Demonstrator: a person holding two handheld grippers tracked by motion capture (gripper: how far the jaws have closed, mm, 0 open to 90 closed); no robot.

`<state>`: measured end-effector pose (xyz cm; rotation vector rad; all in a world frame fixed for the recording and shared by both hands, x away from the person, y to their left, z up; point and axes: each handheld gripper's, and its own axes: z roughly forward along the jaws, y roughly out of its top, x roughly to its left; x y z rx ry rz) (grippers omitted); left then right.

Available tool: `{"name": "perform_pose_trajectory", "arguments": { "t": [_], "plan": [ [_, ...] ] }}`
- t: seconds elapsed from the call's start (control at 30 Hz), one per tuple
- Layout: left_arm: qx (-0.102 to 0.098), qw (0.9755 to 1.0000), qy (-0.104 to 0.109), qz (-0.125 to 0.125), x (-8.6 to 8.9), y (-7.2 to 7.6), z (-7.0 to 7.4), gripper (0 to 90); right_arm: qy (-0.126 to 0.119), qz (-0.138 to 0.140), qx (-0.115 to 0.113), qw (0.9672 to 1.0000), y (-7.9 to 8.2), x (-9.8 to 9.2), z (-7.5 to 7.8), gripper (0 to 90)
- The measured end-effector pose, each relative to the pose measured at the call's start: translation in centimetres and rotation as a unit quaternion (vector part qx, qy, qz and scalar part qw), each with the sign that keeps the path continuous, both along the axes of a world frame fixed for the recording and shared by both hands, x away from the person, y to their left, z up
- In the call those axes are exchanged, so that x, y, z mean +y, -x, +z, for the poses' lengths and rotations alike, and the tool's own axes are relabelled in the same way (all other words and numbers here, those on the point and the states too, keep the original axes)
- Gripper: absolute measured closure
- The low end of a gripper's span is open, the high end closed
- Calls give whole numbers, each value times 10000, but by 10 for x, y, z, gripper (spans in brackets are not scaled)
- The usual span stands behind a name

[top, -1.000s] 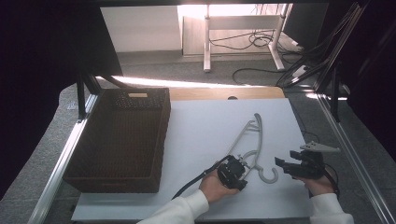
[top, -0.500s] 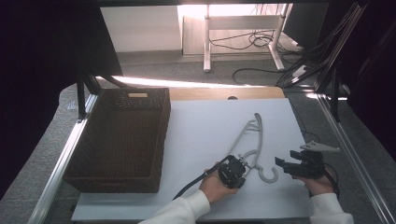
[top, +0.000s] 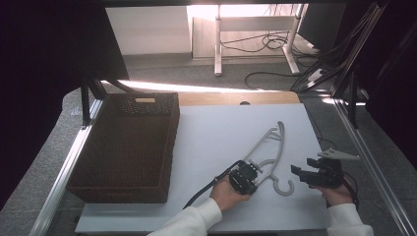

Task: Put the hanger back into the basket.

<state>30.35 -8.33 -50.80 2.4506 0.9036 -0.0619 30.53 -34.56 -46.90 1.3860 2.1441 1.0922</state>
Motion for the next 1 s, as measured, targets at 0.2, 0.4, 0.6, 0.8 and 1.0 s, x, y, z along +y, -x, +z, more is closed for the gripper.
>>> {"name": "perform_pose_trajectory", "arguments": {
  "t": [0.2, 0.4, 0.6, 0.8, 1.0],
  "plan": [
    [6, 10000, 41, -13, 2, 0, 0, 819, -21, -96, -60, 9999, 1, -5, 2, 262],
    [123, 9995, 275, -52, 12, -4, 6, 820, -52, -265, -132, 9995, 2, -13, 3, 262],
    [245, 9967, 771, -7, 29, -8, 21, 819, -197, -672, -216, 9973, 2, -25, 4, 260],
    [215, 9939, 1085, 32, 46, -12, 35, 819, -337, -961, -182, 9946, 1, -34, 1, 261],
    [111, 9899, 1406, 140, 61, -16, 50, 820, -346, -1025, -173, 9940, 1, -37, 0, 261]
  ]
}}
